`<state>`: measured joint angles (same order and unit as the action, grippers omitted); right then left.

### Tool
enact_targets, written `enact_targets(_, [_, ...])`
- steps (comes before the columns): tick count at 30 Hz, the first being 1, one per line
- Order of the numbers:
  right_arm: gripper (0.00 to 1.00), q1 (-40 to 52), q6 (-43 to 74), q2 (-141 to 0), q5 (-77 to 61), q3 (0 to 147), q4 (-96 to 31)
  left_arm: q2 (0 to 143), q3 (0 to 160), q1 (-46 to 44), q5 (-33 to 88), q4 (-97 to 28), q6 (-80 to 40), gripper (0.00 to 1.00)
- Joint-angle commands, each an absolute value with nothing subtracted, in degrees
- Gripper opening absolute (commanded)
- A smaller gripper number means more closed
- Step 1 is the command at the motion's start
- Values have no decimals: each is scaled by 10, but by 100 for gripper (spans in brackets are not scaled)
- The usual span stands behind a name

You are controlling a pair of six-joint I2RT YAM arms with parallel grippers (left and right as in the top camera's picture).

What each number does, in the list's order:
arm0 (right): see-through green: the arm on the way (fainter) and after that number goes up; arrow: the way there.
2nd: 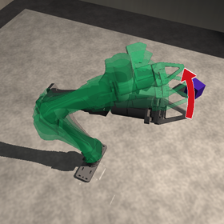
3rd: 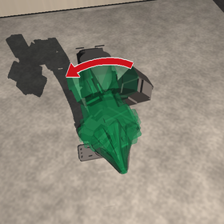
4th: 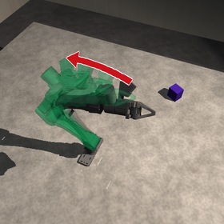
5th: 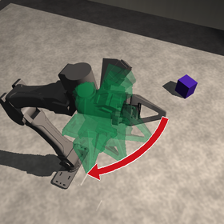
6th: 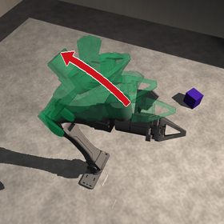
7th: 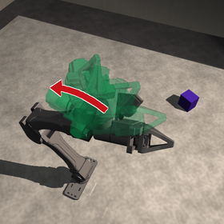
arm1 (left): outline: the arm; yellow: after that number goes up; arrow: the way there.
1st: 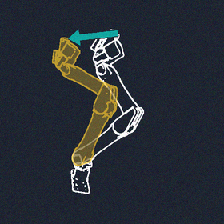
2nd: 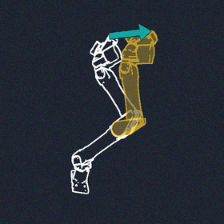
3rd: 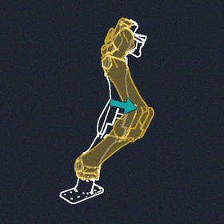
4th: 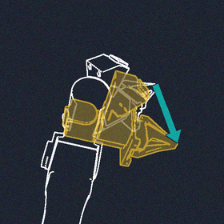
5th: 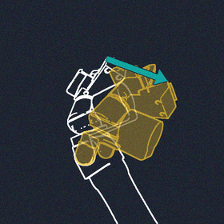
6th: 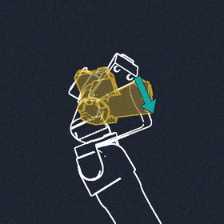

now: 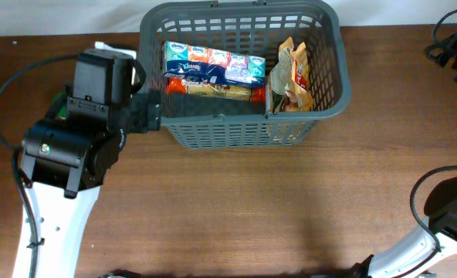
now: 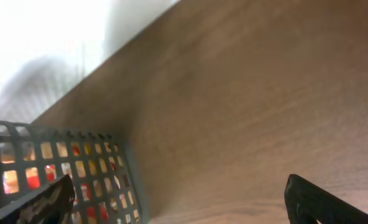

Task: Pack container
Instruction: 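Release the basket and move the left gripper to the foil bag, then grasp the crumpled foil snack bag with the left gripper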

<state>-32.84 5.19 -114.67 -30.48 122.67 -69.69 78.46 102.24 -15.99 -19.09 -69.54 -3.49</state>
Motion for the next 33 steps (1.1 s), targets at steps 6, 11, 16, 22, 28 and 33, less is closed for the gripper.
enact_targets(6, [99, -325, 52, -1148, -305, 1209, -697, 841, 1024, -28, -188, -672, -154, 99])
enact_targets(11, [99, -325, 52, -1148, -305, 1209, -697, 914, 1024, 51, -106, -634, -131, 100])
enact_targets(16, [99, -325, 52, -1148, -305, 1209, -697, 1018, 1024, 79, -76, -630, -123, 94])
enact_targets(22, [99, -325, 52, -1148, -305, 1209, -697, 1126, 1024, 81, -36, -621, -124, 89])
enact_targets(28, [99, -325, 52, -1148, -305, 1209, -697, 1206, 1024, 81, -33, -571, -123, 85])
enact_targets(33, [99, -325, 52, -1148, -305, 1209, -697, 1219, 1024, 81, 34, -547, -53, 70])
